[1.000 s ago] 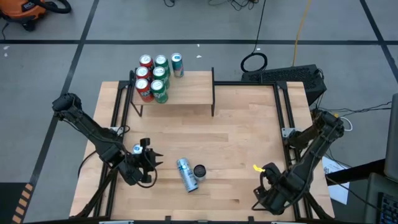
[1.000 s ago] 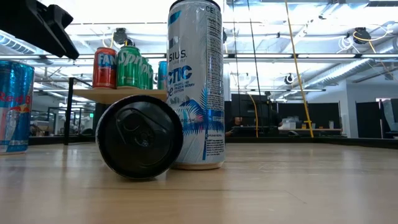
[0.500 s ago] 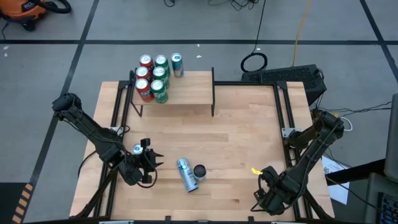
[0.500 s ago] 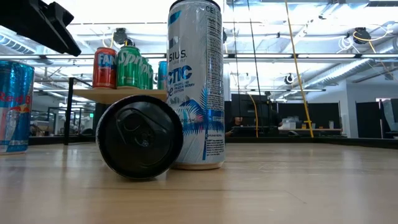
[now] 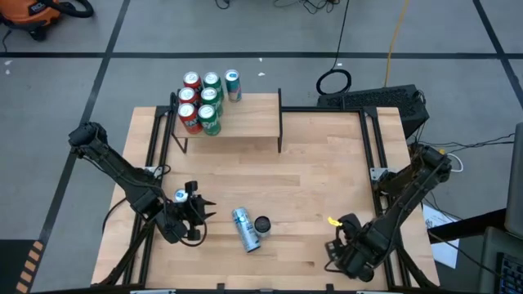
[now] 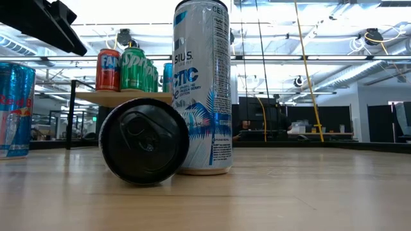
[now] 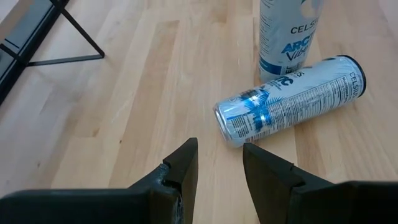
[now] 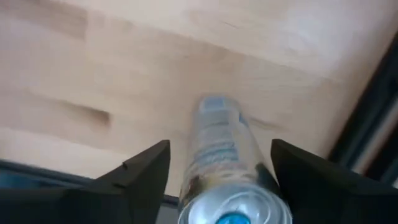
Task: Place canned beverage on shelf
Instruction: Put the right blue soda can on the shelf
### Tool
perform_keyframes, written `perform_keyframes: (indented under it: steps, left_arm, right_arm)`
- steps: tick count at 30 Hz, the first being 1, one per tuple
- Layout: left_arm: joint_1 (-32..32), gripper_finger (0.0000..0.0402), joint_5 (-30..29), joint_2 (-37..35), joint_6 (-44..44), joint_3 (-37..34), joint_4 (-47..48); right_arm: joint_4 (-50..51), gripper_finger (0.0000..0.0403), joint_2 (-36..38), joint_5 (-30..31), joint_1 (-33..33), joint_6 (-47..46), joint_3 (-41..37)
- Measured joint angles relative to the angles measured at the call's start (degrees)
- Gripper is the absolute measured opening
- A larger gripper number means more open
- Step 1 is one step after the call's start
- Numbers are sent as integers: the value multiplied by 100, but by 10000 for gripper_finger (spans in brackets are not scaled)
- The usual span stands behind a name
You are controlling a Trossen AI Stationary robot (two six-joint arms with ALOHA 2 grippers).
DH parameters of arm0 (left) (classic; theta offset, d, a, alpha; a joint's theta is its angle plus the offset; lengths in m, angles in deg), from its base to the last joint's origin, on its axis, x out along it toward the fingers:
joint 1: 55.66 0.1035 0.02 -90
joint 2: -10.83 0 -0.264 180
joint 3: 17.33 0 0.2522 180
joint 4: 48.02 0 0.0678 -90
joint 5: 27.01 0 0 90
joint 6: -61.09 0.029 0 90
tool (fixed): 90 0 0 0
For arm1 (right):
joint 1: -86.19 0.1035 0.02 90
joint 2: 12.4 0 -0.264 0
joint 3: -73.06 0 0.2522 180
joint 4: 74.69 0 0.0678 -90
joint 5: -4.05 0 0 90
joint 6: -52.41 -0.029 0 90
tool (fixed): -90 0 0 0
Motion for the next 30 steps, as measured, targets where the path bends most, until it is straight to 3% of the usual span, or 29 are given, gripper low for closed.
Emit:
perform_keyframes:
  steps: [7, 10, 14, 21, 25, 30]
  left_arm:
    - [0, 130, -37, 0, 2, 0, -8]
    - [0, 130, -37, 0, 2, 0, -9]
    - [0, 130, -36, 0, 4, 0, -9]
    - [2, 130, -126, 0, 7, 2, -13]
    - [3, 130, -129, 0, 7, 0, -13]
    - [3, 130, -131, 0, 0, 2, -13]
  right_arm:
    - [129, 239, 0, 450, -427, 163, 0]
    - [226, 239, 29, 409, -614, 665, 0]
    - [232, 243, 158, -169, -731, 1195, 0]
    - [420, 230, 591, 45, -667, 1120, 2]
    - [502, 195, 827, 264, -576, 1190, 2]
    - [113, 111, 997, 290, -359, 1844, 4]
